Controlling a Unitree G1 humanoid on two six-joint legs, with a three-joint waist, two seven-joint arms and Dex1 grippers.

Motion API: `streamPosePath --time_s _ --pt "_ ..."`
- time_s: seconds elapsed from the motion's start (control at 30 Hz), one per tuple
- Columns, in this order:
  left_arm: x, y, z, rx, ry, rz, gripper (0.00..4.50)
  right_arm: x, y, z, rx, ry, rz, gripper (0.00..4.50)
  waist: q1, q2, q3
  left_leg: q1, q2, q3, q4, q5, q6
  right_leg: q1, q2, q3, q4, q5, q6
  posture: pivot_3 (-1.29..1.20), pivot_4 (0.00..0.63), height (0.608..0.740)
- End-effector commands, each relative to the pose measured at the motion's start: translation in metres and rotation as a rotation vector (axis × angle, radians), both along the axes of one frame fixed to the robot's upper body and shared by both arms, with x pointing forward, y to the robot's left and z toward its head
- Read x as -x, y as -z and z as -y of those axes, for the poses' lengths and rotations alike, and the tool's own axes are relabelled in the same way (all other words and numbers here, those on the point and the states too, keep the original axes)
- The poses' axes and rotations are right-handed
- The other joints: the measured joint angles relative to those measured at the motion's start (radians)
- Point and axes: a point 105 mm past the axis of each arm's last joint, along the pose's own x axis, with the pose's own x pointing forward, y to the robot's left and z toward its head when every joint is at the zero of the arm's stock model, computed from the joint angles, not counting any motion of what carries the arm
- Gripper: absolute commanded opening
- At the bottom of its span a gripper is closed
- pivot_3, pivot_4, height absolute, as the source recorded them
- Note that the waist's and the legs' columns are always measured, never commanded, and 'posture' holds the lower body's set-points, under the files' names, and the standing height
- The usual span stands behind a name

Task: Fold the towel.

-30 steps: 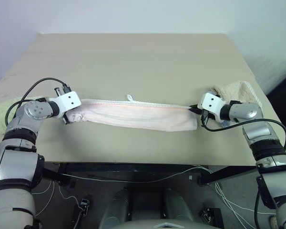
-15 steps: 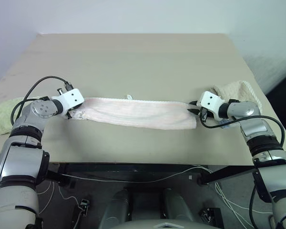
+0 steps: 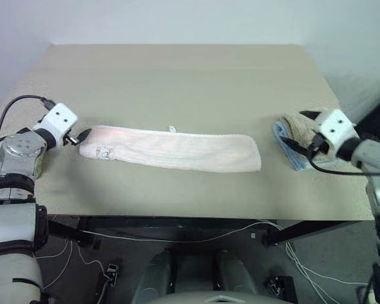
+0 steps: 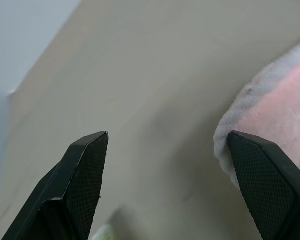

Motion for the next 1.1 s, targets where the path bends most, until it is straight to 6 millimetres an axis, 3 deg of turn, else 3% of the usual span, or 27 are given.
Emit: streamPosePath --time_s 0.03,0.17,0.3,0.47,0.67,0.8,0.97,1.1 --pt "0.002 -0.030 0.006 0.089 0.056 0.140 3.96 0.023 -0.009 -0.026 -0.343 -0.002 -0.110 4.37 0.000 0.000 0.000 0.000 0.000 0.000 0.000 0.000 0.000 0.000 0.000 0.000 0.000 0.000 0.000 0.00 0.150 0.740" --pt "0.006 -0.028 0.033 0.118 0.208 0.134 3.96 0.036 0.003 -0.043 -0.703 0.039 -0.308 4.37 0.003 0.000 0.000 0.000 0.000 0.000 0.000 0.000 0.000 0.000 -0.001 0.000 0.000 0.000 0.000 0.00 0.150 0.740" --pt "0.007 -0.014 0.047 0.082 0.263 0.067 3.96 0.039 0.011 -0.050 -0.824 0.097 -0.397 4.37 0.003 0.000 0.000 0.000 0.000 0.000 0.000 0.000 0.000 0.000 -0.001 0.000 0.000 0.000 0.000 0.00 0.150 0.740" --pt "0.004 0.003 0.038 -0.027 0.197 0.011 3.96 0.039 0.009 -0.052 -0.969 0.125 -0.432 4.37 0.002 0.000 0.000 0.000 0.000 0.000 0.000 0.000 0.000 0.000 -0.001 0.000 0.000 0.000 0.000 0.00 0.150 0.740" --pt "0.000 -0.016 0.038 0.020 0.185 0.100 3.96 0.048 0.019 -0.062 -1.133 0.126 -0.556 4.37 0.001 -0.001 -0.001 0.000 0.000 0.000 0.000 0.000 0.000 0.000 -0.001 0.000 0.000 0.000 0.000 0.00 0.150 0.740" --pt "0.002 -0.037 0.064 0.282 0.336 0.147 3.96 0.061 0.044 -0.068 -1.304 0.192 -0.685 4.37 0.005 -0.002 -0.001 0.000 0.000 0.000 0.000 0.000 0.000 0.001 -0.001 0.000 -0.001 0.000 0.000 0.00 0.150 0.740" --pt "0.028 -0.024 0.102 0.369 0.598 0.009 3.96 0.067 0.060 -0.067 -1.373 0.290 -0.742 4.37 -0.011 -0.001 -0.002 0.001 0.000 0.000 -0.001 0.000 0.000 0.001 -0.001 0.001 -0.001 0.000 0.000 0.00 0.150 0.740" --pt "0.043 -0.012 0.123 0.381 0.699 -0.095 3.96 0.059 0.066 -0.073 -1.371 0.315 -0.773 4.37 -0.029 -0.001 -0.002 0.001 0.002 0.000 -0.002 0.000 0.000 0.001 0.000 0.001 -0.001 0.000 0.000 0.00 0.150 0.740"
